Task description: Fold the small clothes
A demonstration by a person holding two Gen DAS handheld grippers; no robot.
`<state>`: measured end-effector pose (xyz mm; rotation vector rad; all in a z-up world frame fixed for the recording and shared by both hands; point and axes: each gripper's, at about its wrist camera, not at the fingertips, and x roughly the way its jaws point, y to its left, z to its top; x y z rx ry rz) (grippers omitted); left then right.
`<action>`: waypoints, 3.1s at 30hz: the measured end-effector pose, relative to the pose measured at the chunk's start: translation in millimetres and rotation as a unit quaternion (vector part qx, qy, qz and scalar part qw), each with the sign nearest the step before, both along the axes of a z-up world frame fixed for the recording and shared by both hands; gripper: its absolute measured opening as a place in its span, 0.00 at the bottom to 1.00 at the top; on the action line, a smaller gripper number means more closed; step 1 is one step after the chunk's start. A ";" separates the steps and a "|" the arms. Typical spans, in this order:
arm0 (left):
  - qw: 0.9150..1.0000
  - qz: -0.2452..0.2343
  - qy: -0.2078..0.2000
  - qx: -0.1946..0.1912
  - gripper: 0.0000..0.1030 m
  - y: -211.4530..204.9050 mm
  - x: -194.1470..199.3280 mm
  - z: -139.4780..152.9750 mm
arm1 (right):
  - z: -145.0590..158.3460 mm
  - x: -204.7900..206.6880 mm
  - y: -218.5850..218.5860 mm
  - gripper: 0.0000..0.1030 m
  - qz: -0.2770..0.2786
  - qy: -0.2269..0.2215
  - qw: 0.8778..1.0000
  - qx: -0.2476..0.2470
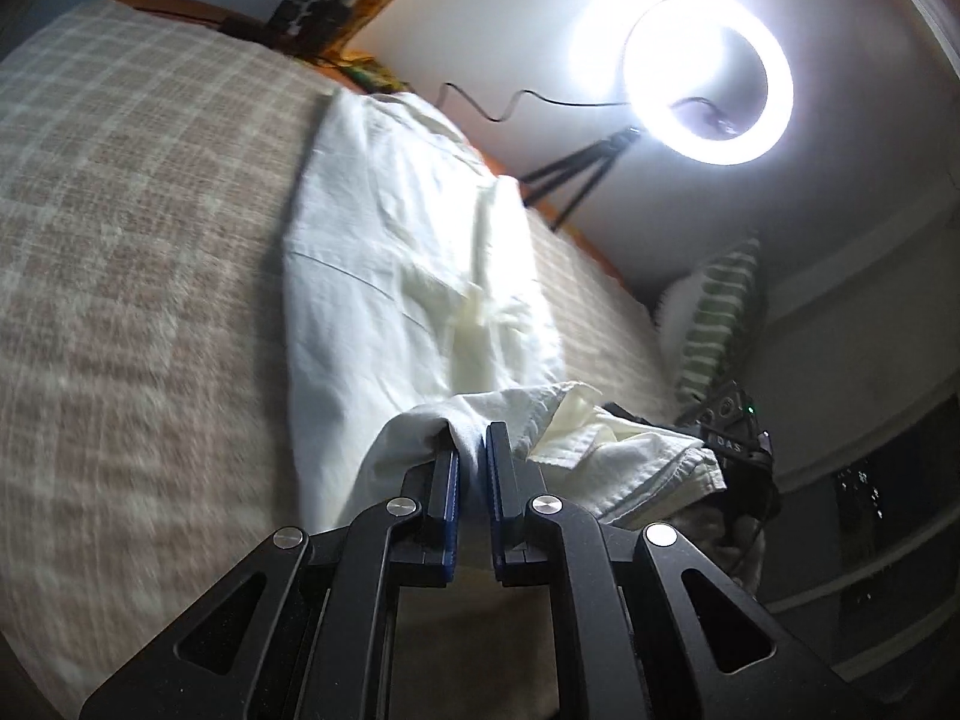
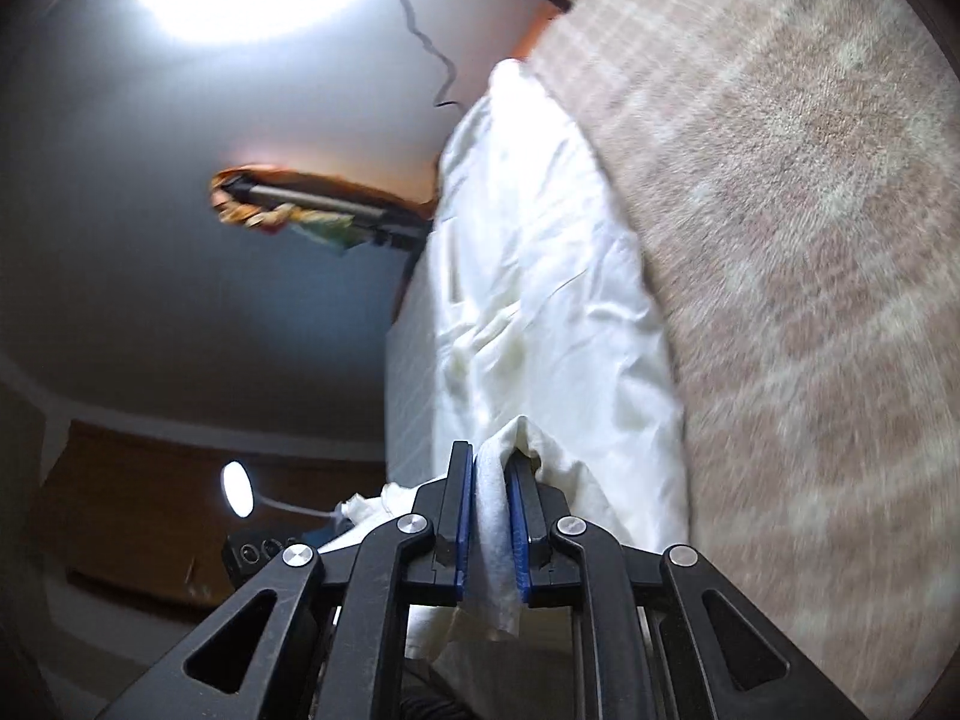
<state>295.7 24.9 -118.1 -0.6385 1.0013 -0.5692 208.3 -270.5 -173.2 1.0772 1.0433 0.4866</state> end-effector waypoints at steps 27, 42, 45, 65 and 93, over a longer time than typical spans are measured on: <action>0.995 -0.008 -0.027 0.093 0.38 -2.0 5.8 -15.7 | 21.0 10.7 31.9 0.33 0.119 -0.122 0.945 -0.280; 0.992 -0.012 -0.036 0.122 0.07 -7.7 11.1 -19.8 | 39.7 -11.7 44.1 0.02 0.136 -0.144 0.904 -0.379; 0.988 -0.009 -0.040 0.148 0.12 -11.8 9.3 -19.1 | 25.3 -1.2 44.9 0.22 0.137 -0.123 0.896 -0.403; 0.972 0.001 -0.087 0.220 0.27 -28.3 21.8 -15.6 | 41.4 29.9 74.5 0.27 0.131 -0.196 0.885 -0.401; 0.975 0.025 -0.076 0.205 0.49 13.0 119.0 10.6 | 57.6 144.6 9.2 0.50 0.106 -0.156 0.923 -0.337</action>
